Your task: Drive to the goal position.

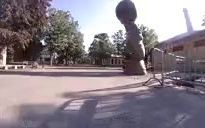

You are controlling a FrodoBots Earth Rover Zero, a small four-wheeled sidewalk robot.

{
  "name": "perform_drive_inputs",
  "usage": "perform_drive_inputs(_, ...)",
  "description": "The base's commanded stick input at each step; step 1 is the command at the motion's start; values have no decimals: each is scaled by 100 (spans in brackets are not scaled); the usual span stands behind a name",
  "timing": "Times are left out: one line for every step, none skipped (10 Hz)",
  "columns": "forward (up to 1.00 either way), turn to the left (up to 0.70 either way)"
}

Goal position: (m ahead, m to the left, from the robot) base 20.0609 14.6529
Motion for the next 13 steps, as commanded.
perform_drive_inputs(60, 0)
perform_drive_inputs(60, 0)
perform_drive_inputs(60, 0)
perform_drive_inputs(60, 0)
perform_drive_inputs(60, 0)
perform_drive_inputs(60, 0)
perform_drive_inputs(60, 0)
perform_drive_inputs(60, 0)
perform_drive_inputs(60, 0)
perform_drive_inputs(60, 0)
perform_drive_inputs(60, 0)
perform_drive_inputs(60, 0)
perform_drive_inputs(60, 0)
